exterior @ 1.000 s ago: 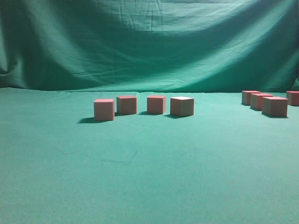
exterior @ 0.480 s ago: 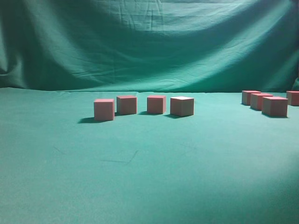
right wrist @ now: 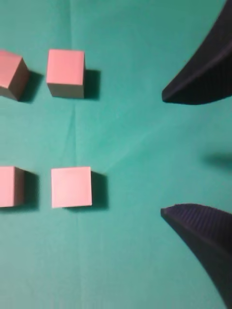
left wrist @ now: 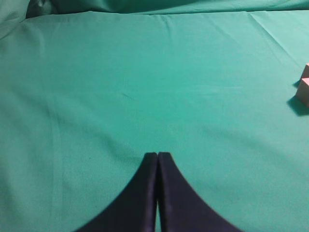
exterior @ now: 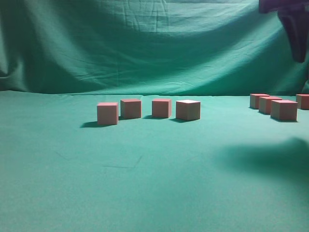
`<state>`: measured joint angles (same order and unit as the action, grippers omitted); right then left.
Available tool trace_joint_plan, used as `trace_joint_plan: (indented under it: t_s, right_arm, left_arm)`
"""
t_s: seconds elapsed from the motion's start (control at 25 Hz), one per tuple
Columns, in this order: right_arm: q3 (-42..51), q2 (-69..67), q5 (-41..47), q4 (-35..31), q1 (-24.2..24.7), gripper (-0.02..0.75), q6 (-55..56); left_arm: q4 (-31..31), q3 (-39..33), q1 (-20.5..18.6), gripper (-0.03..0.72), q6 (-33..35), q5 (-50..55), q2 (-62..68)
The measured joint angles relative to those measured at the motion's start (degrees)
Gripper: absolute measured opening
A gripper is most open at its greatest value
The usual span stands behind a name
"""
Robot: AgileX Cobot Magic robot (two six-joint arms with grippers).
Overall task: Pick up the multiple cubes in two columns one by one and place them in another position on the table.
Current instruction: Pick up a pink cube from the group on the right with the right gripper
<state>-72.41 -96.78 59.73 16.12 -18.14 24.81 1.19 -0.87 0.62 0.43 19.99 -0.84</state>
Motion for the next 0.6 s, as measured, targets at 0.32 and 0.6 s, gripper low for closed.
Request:
trace_joint_plan:
  t_s: [0.32,0.6]
  right_arm:
    - [0.00,-4.77,-6.43,-2.40,1.20,0.494,0.00]
    - [0.00,-7.95,-14.08,-2.85,4.01,0.503,-0.13]
  left_arm:
    - [0.00,0.00,0.00,0.000,0.00,0.00,0.00]
    - [0.00,0.00,0.00,0.000,0.00,0.00,0.00]
